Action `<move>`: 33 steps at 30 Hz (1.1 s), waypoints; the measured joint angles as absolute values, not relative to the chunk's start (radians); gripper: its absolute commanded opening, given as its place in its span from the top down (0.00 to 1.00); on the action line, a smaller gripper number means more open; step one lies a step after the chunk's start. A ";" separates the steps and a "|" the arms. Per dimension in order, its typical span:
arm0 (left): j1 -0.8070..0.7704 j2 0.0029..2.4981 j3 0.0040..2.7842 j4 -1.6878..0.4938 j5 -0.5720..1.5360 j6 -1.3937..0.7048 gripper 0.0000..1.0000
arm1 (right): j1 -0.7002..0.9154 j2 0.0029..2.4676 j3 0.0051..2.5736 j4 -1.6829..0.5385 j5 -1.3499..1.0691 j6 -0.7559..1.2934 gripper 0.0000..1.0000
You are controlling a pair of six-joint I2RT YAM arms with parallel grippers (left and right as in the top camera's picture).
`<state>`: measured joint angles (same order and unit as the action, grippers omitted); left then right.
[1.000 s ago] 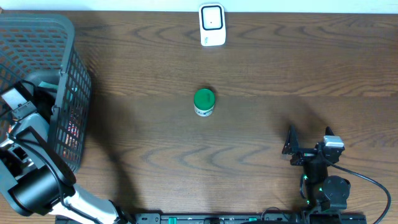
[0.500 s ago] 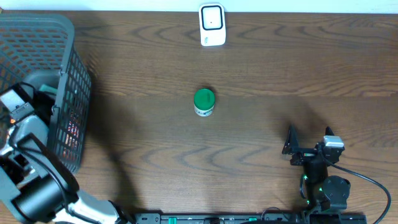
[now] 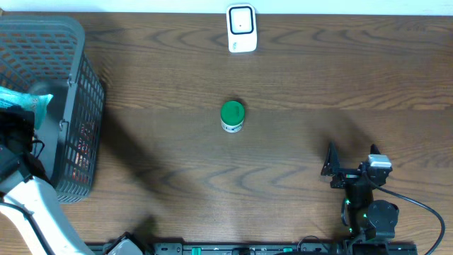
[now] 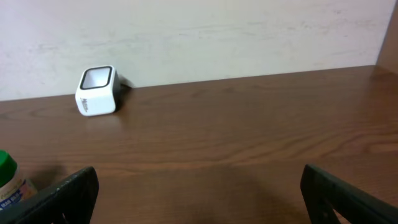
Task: Scan the item barcode
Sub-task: 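Lift the wipes pack with the left gripper and carry it toward the scanner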
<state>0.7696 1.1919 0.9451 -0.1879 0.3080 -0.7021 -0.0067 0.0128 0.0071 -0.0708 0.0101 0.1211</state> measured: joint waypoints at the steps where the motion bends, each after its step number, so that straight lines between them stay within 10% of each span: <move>1: 0.770 1.185 0.945 -0.194 0.309 -0.702 0.93 | -0.007 0.013 0.007 -0.071 0.010 0.121 0.01; 21: 0.722 1.031 1.001 0.263 0.787 -0.997 0.93 | -0.007 0.013 0.007 -0.071 0.010 0.121 0.01; 33: 0.039 1.121 1.001 0.151 1.000 -0.923 0.93 | -0.007 0.012 0.007 -0.071 0.010 0.121 0.01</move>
